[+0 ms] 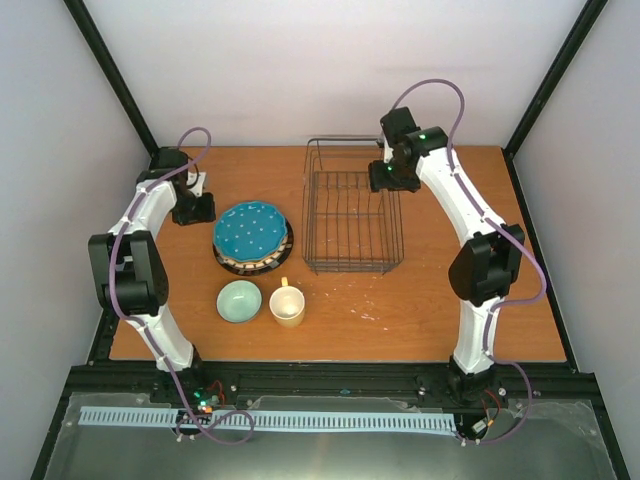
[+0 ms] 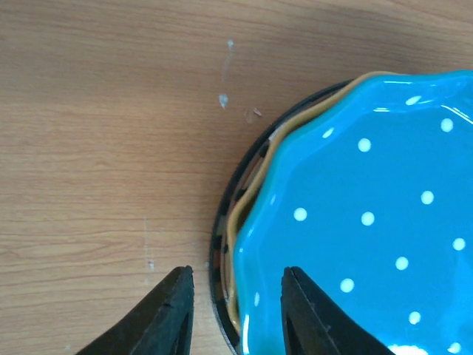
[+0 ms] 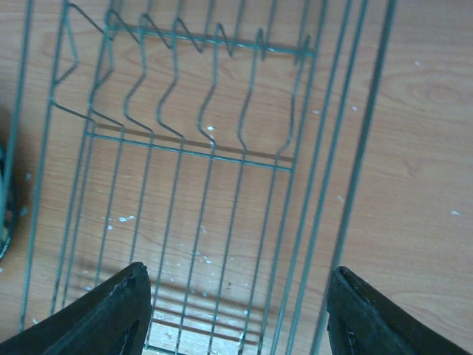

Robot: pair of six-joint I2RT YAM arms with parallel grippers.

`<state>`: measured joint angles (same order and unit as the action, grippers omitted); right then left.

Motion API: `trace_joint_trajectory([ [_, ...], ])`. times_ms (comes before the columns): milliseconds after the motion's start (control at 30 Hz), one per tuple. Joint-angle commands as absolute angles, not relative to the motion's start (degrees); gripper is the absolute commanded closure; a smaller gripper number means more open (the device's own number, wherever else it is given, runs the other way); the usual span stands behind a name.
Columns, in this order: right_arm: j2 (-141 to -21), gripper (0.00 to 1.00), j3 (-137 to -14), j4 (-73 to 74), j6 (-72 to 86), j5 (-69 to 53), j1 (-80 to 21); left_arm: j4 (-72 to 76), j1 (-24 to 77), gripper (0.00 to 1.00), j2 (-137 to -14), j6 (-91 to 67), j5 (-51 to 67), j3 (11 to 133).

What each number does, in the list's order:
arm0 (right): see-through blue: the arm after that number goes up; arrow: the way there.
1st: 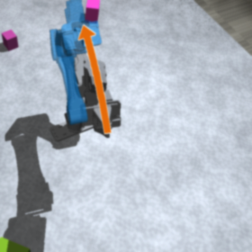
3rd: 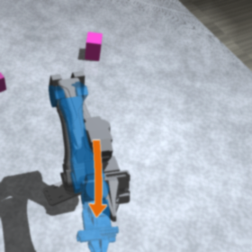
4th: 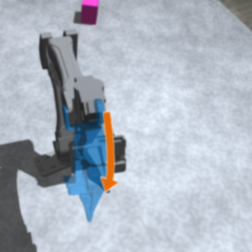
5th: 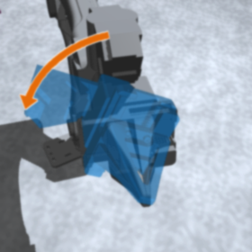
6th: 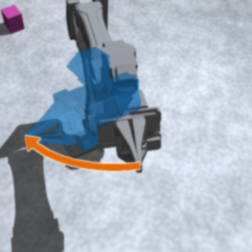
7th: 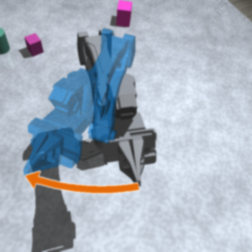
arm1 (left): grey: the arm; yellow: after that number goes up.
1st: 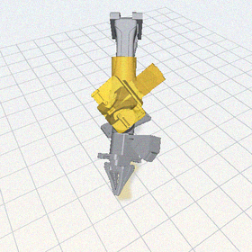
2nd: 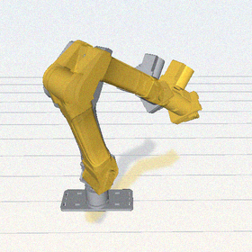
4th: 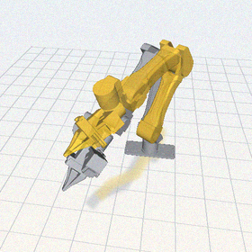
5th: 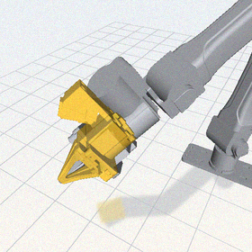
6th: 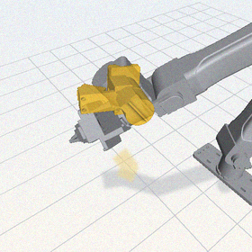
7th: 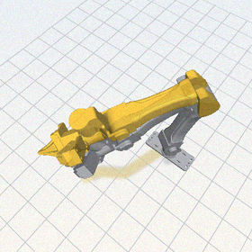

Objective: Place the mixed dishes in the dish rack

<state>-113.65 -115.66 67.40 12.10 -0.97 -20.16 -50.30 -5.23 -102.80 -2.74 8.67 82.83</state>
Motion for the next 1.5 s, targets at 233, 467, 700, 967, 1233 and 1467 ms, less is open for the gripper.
trace_joint_trajectory([
  [233, -111.0, 0.34, -115.5, 69.2, 8.1, 4.3, -28.3, -52.6, -3.3, 0.67, -98.5, -3.2, 12.3, 79.7],
  [467, -107.6, 0.31, -111.2, 69.4, 7.2, 10.1, -33.5, -48.7, -3.3, 0.68, -97.6, -4.9, 2.6, 74.8],
  [700, -109.5, 0.3, -115.2, 68.6, 6.9, 6.1, -33.5, -45.6, -3.3, 0.7, -98.3, -6.6, 0.5, 72.3],
  [967, -110.1, 0.3, -115.6, 68.2, 6.8, 4.0, -33.4, -42.6, -3.3, 0.72, -99.8, -6.9, 5.6, 73.3],
  [1233, -108.4, 0.29, -111.8, 67.6, 6.5, 4.4, -33.5, -41.7, -3.3, 0.72, -100.9, -7.6, 9.4, 74.0],
  [1467, -108.3, 0.29, -111.2, 67.3, 6.2, 4.1, -33.5, -41.2, -3.3, 0.73, -103.6, -7.1, 10.1, 73.5],
])
